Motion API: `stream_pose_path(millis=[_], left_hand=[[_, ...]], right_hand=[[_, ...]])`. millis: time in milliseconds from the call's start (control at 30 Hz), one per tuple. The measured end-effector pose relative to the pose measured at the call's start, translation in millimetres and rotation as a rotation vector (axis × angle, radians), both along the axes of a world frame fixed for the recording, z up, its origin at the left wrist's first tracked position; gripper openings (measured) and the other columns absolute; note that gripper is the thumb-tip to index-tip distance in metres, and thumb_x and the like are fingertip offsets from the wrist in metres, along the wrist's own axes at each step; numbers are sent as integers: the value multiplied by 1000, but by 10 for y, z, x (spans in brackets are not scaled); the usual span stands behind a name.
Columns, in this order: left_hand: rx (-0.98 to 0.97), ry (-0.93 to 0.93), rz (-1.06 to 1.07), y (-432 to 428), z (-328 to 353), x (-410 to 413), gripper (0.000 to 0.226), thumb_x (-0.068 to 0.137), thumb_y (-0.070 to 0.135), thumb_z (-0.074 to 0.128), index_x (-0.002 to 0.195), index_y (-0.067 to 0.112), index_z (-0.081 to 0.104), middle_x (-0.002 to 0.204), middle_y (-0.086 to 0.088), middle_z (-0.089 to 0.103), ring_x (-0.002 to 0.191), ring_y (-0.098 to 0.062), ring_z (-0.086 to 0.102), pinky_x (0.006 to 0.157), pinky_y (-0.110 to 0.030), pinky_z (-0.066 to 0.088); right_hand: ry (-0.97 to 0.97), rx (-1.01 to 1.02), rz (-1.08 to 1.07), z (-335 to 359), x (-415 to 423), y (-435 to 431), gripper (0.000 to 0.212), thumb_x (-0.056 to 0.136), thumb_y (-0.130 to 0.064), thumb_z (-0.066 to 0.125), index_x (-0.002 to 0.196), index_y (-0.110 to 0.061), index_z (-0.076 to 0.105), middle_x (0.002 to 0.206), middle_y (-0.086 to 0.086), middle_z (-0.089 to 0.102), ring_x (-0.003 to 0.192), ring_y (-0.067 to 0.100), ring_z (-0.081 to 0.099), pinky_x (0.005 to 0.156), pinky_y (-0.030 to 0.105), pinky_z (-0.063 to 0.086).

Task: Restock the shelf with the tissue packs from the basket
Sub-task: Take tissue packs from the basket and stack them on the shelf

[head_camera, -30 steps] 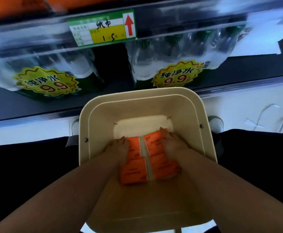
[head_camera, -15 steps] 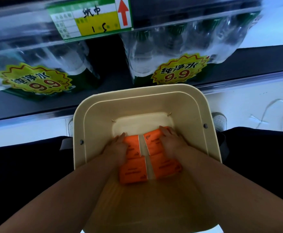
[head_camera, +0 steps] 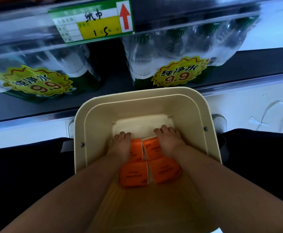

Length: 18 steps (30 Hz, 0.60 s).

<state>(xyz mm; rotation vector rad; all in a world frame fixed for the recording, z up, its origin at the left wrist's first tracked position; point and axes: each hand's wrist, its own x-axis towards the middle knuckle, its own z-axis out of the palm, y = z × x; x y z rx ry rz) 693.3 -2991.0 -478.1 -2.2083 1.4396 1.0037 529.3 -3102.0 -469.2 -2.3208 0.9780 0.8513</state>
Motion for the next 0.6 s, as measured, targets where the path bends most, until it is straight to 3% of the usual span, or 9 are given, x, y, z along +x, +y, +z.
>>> stream_pose_path(millis=[133, 333, 500, 600], left_hand=[[41, -21, -91, 34, 24, 33, 49, 87, 20, 55, 135, 16, 47, 135, -10, 37, 123, -30, 39, 106, -37, 35], [74, -64, -128, 37, 218, -42, 36, 91, 12, 41, 127, 19, 39, 131, -9, 52, 125, -30, 45, 100, -40, 31], [85, -21, -175, -34, 438, 41, 50, 90, 14, 50, 137, 18, 33, 133, -9, 55, 125, -30, 51, 104, -40, 29], [82, 21, -175, -152, 619, 195, 43, 91, 26, 55, 132, 19, 45, 134, -7, 54, 125, -27, 51, 103, -38, 32]], right_hand=[[30, -50, 106, 80, 2, 29, 51, 83, -12, 57, 132, -13, 43, 135, 12, 29, 125, 33, 31, 100, 44, 33], [108, 13, 166, 170, -54, 99, 50, 92, -11, 46, 139, -15, 32, 142, 12, 38, 131, 33, 33, 104, 48, 29], [94, -15, 213, 342, -97, 52, 42, 96, -14, 38, 138, -19, 34, 139, 11, 44, 129, 32, 38, 103, 48, 30], [100, -40, 351, 566, -50, -43, 43, 95, -14, 44, 138, -20, 40, 140, 9, 45, 130, 30, 37, 106, 49, 27]])
